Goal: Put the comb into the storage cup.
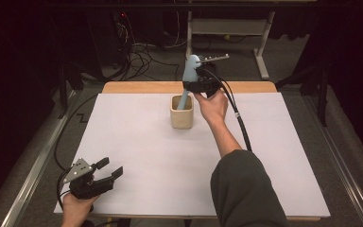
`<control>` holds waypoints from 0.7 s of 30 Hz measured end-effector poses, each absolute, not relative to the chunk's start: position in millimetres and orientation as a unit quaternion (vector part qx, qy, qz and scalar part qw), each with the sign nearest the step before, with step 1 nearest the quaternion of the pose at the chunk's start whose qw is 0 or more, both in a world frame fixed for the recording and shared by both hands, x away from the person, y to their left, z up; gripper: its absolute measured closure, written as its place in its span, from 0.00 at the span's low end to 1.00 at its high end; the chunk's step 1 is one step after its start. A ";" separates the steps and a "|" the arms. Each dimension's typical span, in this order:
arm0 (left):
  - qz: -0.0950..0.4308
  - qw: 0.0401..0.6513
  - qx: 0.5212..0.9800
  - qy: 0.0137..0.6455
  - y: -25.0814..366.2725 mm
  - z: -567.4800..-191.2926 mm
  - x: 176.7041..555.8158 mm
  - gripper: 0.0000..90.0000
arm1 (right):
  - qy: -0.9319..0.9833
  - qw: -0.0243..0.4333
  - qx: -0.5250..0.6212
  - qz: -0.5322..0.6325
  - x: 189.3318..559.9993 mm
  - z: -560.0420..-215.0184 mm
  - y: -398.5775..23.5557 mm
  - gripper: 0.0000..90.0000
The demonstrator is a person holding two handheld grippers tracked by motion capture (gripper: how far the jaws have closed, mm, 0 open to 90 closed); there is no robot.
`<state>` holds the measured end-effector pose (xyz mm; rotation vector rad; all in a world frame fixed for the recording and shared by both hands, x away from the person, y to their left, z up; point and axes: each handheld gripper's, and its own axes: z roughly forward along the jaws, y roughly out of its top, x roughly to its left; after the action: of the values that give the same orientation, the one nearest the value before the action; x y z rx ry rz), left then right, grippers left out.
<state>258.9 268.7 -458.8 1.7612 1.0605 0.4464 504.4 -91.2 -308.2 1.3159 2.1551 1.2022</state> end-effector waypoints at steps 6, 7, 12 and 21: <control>0.185 0.497 0.726 0.437 269.5 -458.7 258.6 0.35 | 0.763 0.172 0.460 0.420 504.6 -313.5 -85.5 0.60; 0.185 0.497 0.726 0.437 269.6 -458.7 258.5 0.35 | 0.763 0.173 0.459 0.420 504.3 -314.1 -85.1 0.60; 0.186 0.497 0.726 0.436 269.8 -458.5 258.5 0.35 | 0.764 0.173 0.460 0.418 503.2 -319.4 -83.9 0.60; 0.185 0.497 0.726 0.437 269.7 -458.5 258.5 0.35 | 0.766 0.171 0.463 0.413 504.2 -326.8 -85.3 0.59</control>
<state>258.5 269.7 -458.5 1.7580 1.0579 0.4482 504.2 -85.3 -326.8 1.3151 2.1744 1.1729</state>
